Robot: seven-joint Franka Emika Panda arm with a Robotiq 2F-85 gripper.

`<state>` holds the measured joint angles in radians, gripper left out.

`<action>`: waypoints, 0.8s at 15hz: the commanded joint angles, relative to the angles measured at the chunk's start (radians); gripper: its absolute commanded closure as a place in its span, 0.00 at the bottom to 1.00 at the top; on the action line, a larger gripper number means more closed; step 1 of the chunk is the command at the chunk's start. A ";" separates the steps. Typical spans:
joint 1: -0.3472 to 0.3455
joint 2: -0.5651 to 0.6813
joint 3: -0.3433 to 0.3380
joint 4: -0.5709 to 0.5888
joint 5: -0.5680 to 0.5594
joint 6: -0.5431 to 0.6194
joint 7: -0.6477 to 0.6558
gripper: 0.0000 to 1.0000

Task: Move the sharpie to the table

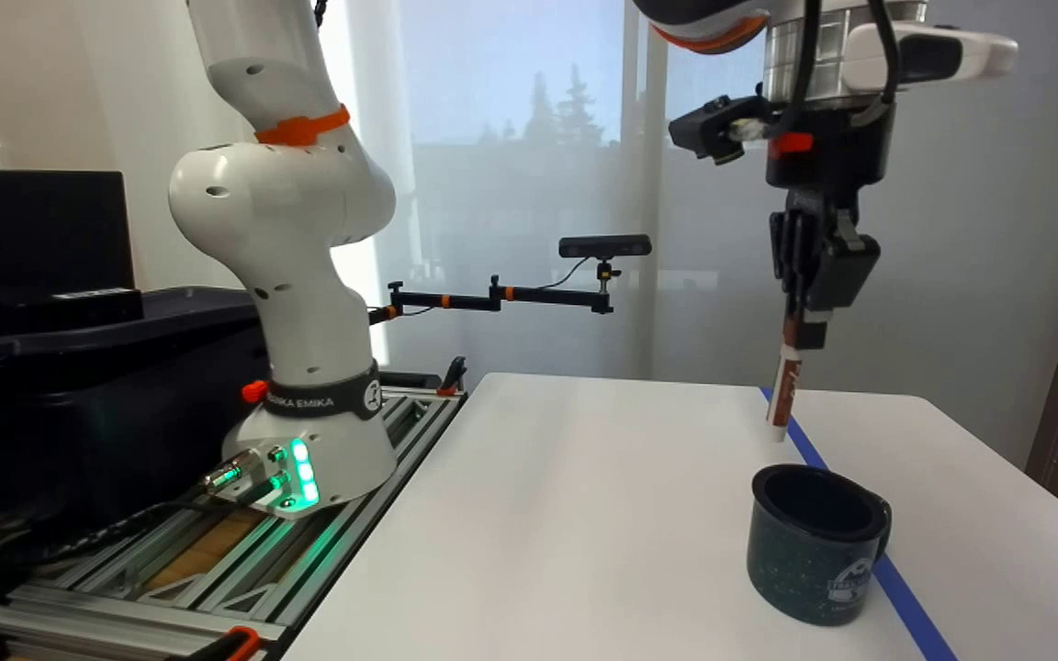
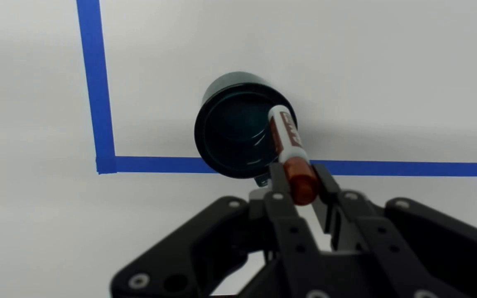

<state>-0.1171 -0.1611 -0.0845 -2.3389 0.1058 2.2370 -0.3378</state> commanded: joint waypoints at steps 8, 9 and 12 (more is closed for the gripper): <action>0.079 -0.254 0.014 -0.262 -0.080 0.041 0.000 0.95; 0.091 -0.257 0.015 -0.277 -0.076 0.054 -0.006 0.95; 0.121 -0.244 0.024 -0.329 -0.087 0.159 -0.026 0.95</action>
<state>-0.0236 -0.3753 -0.0623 -2.5995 0.0479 2.3040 -0.3455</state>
